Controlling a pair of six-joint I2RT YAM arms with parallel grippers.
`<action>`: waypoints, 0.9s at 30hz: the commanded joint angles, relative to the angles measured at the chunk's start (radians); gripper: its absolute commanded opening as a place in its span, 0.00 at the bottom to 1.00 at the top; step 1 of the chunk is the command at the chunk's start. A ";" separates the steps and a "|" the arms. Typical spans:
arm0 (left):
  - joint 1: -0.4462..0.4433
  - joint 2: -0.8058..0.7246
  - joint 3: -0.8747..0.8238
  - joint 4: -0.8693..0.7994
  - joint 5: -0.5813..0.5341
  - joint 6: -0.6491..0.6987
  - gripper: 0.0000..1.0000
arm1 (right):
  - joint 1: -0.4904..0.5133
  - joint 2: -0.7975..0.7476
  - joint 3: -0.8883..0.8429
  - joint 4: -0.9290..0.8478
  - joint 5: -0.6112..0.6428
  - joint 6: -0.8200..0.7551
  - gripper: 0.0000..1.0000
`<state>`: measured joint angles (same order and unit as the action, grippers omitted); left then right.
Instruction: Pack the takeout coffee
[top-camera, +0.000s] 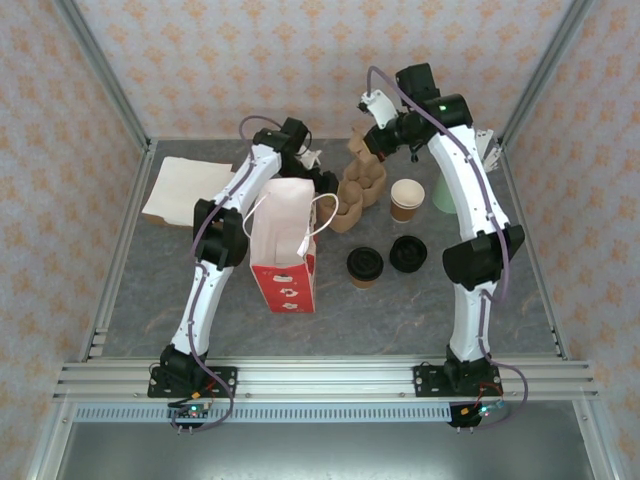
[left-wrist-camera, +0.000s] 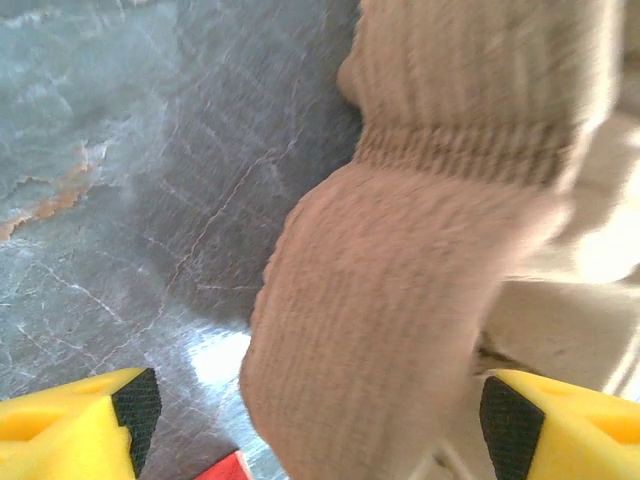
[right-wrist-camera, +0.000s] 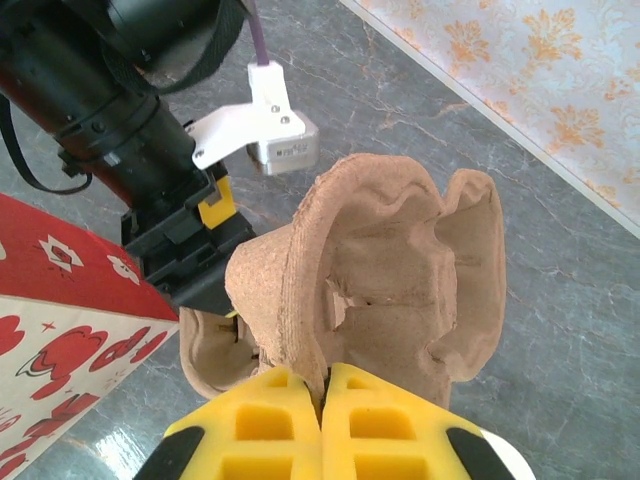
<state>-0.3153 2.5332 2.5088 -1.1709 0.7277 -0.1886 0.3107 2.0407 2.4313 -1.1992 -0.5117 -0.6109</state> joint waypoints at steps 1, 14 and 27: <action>0.036 -0.037 0.055 0.003 0.042 -0.051 0.90 | -0.004 -0.092 -0.037 0.032 0.046 -0.028 0.01; 0.240 -0.313 0.118 0.004 0.037 -0.150 0.96 | 0.000 -0.357 -0.300 0.250 0.057 -0.059 0.01; 0.174 -0.909 -0.327 0.193 0.063 -0.452 0.90 | 0.247 -0.777 -0.804 0.570 0.363 -0.225 0.00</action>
<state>-0.1169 1.6623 2.2440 -1.0363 0.7750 -0.5274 0.5098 1.3277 1.7000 -0.7624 -0.2871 -0.7628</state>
